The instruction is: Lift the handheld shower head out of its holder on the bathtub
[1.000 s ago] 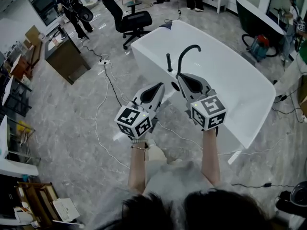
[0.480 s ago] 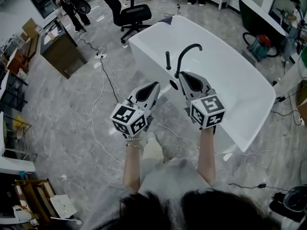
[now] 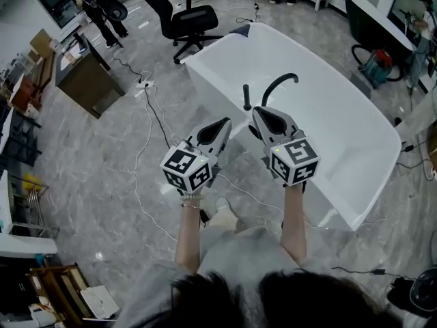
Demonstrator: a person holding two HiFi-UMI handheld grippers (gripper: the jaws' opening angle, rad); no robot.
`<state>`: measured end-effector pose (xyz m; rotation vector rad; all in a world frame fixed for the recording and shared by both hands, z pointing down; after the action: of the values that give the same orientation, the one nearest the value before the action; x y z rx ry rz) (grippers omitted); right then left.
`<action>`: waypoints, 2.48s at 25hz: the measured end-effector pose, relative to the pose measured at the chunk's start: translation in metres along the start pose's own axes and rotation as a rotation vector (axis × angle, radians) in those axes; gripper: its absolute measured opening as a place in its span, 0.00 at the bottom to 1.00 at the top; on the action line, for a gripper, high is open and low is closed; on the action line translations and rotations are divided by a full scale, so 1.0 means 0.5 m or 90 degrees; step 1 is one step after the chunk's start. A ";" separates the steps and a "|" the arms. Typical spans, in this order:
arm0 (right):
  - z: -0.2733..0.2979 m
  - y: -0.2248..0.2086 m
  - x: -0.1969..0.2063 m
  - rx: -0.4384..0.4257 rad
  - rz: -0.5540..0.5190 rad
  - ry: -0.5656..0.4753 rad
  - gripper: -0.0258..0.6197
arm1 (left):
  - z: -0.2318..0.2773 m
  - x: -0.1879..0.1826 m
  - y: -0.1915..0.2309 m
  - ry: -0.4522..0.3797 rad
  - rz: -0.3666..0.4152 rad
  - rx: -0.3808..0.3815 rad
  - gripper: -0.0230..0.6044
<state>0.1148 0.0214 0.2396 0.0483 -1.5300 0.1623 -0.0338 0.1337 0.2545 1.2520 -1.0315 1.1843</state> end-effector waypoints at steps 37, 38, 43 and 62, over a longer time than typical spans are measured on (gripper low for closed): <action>0.264 -0.119 0.106 0.125 0.060 0.032 0.04 | 0.176 0.053 0.312 0.054 -0.010 0.120 0.04; 0.263 -0.119 0.108 0.128 0.059 0.034 0.04 | 0.177 0.057 0.310 0.055 -0.011 0.123 0.04; 0.259 -0.126 0.108 0.140 0.057 0.035 0.04 | 0.181 0.070 0.300 0.056 -0.021 0.127 0.04; 0.360 -0.246 0.256 0.260 0.103 0.071 0.04 | 0.327 0.193 0.382 0.111 -0.090 0.102 0.04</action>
<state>-0.0428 -0.1146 0.3834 0.2362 -1.3692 0.5947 -0.2008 -0.0309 0.3871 1.2969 -0.7207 1.2608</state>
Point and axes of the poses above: the fingertips, and each gripper's own axes: z forward along the fingers, y to its left, x out of its underside, the point moved 9 cm from there along -z, backward along the fingers, and after that the axes turned 10 degrees about -x, right-handed, at the moved point
